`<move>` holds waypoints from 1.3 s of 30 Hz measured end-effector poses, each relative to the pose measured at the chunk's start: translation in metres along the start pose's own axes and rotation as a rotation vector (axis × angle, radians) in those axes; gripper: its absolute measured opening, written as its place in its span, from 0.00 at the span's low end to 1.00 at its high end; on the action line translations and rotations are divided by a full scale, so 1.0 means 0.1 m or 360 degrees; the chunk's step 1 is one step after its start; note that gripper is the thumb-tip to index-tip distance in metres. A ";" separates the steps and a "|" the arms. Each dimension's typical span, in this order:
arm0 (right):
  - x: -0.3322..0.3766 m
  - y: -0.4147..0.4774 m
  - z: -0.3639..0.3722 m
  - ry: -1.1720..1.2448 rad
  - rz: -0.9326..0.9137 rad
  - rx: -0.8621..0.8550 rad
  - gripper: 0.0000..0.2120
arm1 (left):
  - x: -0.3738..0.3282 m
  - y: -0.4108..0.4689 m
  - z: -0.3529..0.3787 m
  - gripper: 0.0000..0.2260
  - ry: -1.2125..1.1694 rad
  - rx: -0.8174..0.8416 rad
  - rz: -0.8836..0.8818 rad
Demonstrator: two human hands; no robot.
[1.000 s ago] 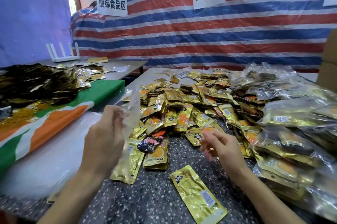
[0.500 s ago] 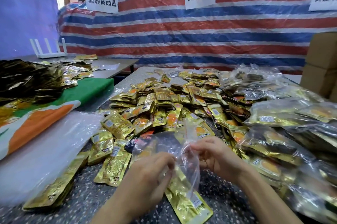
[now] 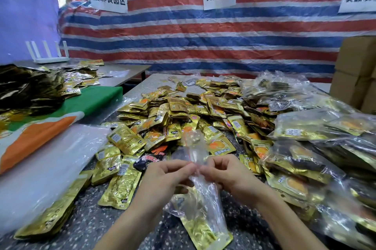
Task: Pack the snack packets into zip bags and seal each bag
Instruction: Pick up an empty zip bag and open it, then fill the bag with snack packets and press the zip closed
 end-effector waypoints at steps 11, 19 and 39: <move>0.10 -0.03 -0.04 -0.0185 -0.0181 -0.0065 0.13 | -0.06 0.05 -0.03 0.16 0.0178 -0.0068 0.0143; 0.23 -0.06 -0.38 0.0078 -0.0310 -0.0420 0.10 | -0.17 0.08 -0.27 0.12 0.0150 -0.0082 0.0093; 0.07 -0.13 -0.61 0.0251 -0.0177 -0.1039 0.15 | -0.10 0.45 0.43 0.46 0.0667 0.0758 0.0453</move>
Point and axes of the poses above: each hand's wrist, its own y-axis towards the middle knuckle, its own z-axis out of the palm, x = y × z, the point moved 10 cm from there along y, towards the middle knuckle, and after that the axes turned 3 degrees about z, right-handed, at the moved point
